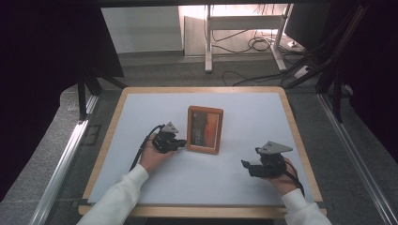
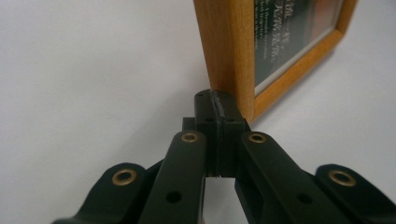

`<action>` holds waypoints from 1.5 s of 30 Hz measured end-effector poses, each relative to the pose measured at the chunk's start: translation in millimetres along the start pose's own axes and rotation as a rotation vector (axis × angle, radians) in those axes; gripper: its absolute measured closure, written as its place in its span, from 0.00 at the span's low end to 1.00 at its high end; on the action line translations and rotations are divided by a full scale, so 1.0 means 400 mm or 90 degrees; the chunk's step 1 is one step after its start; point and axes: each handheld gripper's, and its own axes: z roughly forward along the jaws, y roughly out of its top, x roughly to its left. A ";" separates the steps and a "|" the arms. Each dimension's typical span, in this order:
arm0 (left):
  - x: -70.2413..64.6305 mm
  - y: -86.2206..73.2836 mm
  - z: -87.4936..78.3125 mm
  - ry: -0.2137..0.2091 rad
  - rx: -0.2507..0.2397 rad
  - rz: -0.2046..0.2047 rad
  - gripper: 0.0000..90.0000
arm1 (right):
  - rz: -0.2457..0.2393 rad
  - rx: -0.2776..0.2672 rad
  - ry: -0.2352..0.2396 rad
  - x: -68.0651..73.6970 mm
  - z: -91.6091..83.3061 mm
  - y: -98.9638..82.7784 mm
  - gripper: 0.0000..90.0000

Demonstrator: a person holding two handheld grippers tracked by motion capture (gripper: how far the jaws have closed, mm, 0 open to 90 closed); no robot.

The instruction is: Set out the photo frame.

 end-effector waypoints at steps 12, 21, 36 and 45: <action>-0.012 -0.002 -0.006 -0.004 0.003 0.018 1.00 | -0.001 0.009 -0.003 -0.002 -0.002 -0.008 0.28; -0.007 -0.025 -0.070 0.023 -0.026 0.003 0.99 | -0.003 0.010 -0.007 0.001 0.004 -0.014 0.27; -0.011 -0.113 -0.171 0.062 -0.060 -0.043 0.47 | 0.057 -0.007 -0.032 -0.065 0.003 -0.051 0.26; -0.007 -0.145 -0.202 0.070 -0.076 -0.065 0.38 | 0.074 -0.014 -0.039 -0.080 0.008 -0.062 0.26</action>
